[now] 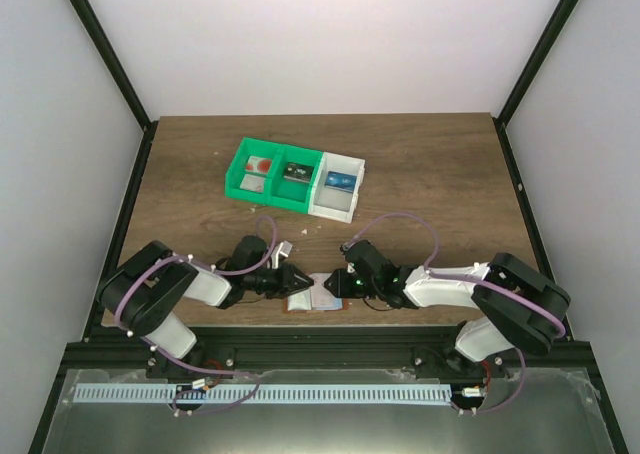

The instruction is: Take the credit cards out of the card holder

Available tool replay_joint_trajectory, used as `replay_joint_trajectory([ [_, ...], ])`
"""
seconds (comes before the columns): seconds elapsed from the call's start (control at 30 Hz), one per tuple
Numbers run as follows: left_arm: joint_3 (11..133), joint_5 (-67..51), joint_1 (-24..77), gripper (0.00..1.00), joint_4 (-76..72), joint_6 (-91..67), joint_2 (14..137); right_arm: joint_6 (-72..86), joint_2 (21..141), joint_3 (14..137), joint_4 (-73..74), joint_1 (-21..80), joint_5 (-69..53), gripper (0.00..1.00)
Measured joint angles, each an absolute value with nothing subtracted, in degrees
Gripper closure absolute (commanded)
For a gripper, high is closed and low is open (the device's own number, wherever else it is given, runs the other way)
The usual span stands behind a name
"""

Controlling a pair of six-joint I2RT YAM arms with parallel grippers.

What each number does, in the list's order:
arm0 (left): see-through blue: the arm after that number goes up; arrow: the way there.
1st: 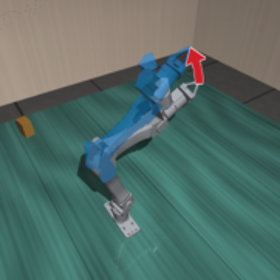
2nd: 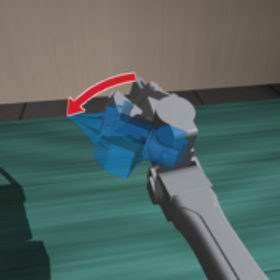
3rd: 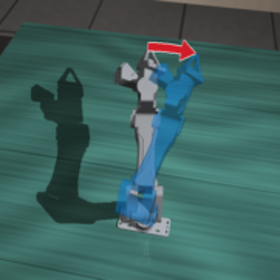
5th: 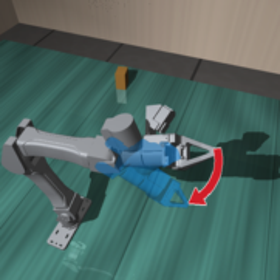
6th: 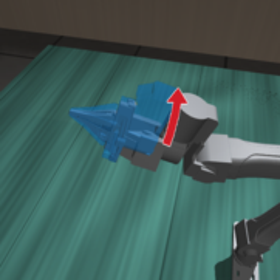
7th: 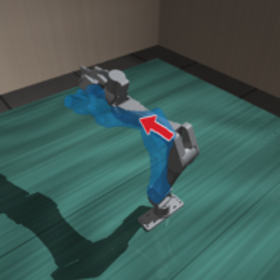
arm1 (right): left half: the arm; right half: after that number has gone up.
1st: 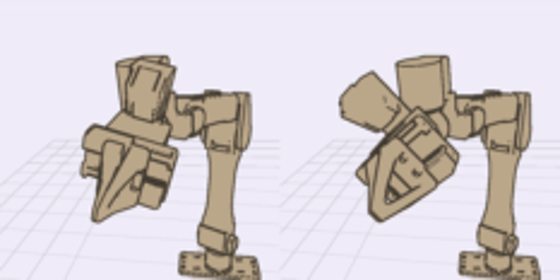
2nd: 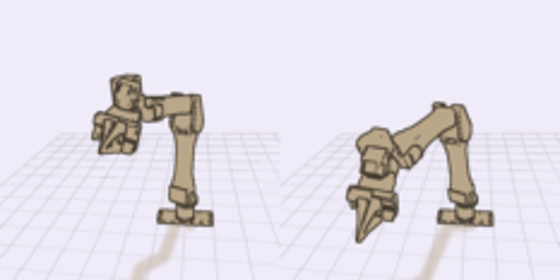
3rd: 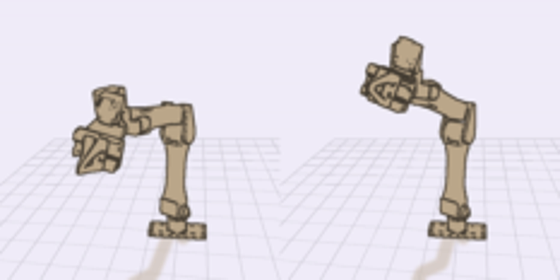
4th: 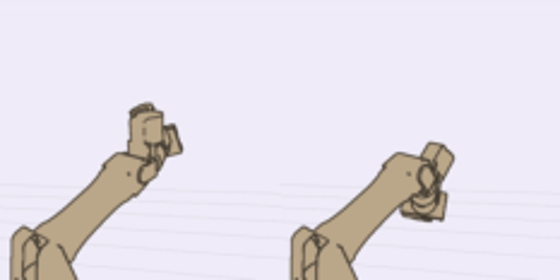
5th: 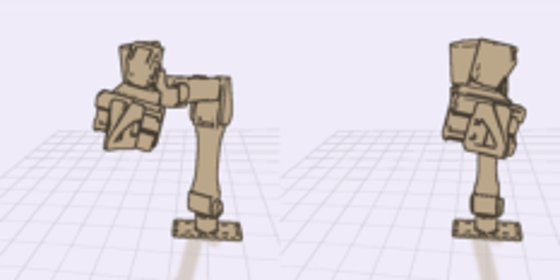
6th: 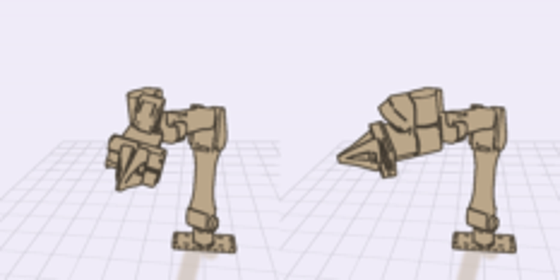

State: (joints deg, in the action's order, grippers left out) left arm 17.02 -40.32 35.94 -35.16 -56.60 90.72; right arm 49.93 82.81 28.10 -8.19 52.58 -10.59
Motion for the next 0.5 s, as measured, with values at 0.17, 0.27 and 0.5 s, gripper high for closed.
replay_joint_trajectory([
  [0.17,16.7,-40.4,36.0,0.75,-36.6,-57.3,91.6,50.0,82.9,28.1,-8.5,52.6,-10.9,0.79],
  [0.27,16.7,-40.4,36.2,0.76,-37.5,-58.1,91.9,50.0,82.9,28.0,-8.6,52.6,-10.9,0.79],
  [0.5,16.5,-40.8,36.8,0.86,-40.1,-59.8,93.2,50.0,83.4,28.0,-9.3,52.6,-11.1,0.79],
])
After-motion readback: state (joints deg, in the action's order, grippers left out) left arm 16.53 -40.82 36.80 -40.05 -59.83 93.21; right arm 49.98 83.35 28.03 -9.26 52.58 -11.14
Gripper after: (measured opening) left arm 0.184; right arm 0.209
